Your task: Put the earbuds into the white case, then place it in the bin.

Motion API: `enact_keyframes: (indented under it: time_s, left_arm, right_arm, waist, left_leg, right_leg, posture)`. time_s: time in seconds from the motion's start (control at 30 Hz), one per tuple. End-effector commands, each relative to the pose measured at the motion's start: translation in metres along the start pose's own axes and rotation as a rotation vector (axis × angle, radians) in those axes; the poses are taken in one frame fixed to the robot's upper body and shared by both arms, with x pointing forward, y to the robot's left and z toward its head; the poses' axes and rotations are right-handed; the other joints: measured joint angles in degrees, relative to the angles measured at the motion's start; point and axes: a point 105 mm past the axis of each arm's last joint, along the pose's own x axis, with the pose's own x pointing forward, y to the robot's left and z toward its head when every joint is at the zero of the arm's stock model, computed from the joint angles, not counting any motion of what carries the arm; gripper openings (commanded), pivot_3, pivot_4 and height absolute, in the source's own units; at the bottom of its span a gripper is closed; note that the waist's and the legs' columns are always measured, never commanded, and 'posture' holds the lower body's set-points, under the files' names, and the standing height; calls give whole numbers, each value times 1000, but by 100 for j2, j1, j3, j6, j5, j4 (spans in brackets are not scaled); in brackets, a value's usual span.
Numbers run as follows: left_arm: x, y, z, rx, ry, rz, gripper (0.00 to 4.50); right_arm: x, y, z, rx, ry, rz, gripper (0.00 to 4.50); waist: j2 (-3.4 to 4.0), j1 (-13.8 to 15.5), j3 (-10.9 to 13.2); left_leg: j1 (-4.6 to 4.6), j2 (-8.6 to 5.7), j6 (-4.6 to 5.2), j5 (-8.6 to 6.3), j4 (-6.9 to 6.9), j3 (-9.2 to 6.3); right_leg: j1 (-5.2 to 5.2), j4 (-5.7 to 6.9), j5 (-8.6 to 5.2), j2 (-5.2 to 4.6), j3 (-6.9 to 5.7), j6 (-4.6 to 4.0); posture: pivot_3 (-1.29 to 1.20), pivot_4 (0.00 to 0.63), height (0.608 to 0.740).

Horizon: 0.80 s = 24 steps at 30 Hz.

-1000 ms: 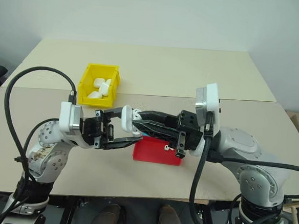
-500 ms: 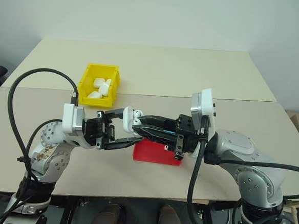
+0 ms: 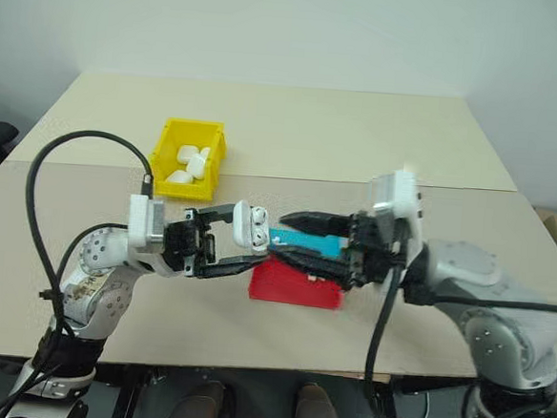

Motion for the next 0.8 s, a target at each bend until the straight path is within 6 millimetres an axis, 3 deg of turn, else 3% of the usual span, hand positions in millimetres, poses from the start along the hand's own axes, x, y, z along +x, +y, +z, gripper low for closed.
enact_keyframes:
  time_s: [0.03,0.13,0.3,0.8]
  left_arm:
    - [8,1,-2,70,39,-28,2763]
    - [14,1,-9,97,86,-78,2763]
    - [25,2,-9,110,96,-112,2763]
    - [35,4,-12,151,99,-78,2763]
  right_arm:
    - [-1,-2,23,-92,7,22,2397]
    - [10,-5,28,-140,94,37,1709]
    - [29,-10,19,-267,284,36,21]
    - [42,-1,-8,-443,409,80,21]
  waist:
    - [0,-4,0]
    - [0,1,0]
    - [0,31,0]
    - [0,71,0]
  left_leg:
    - [-1,1,0,0,0,0]
    - [1,1,0,0,0,2]
    - [-7,3,0,0,0,3]
    - [-25,-2,0,0,4,1]
  right_leg:
    - [-1,-1,0,2,0,0]
    - [-1,1,1,2,3,-1]
    - [-8,-4,1,1,2,-2]
    - [-17,-5,3,-6,-2,2]
  posture:
    - [0,150,740]
    - [0,150,740]
    - [0,150,740]
    - [0,150,740]
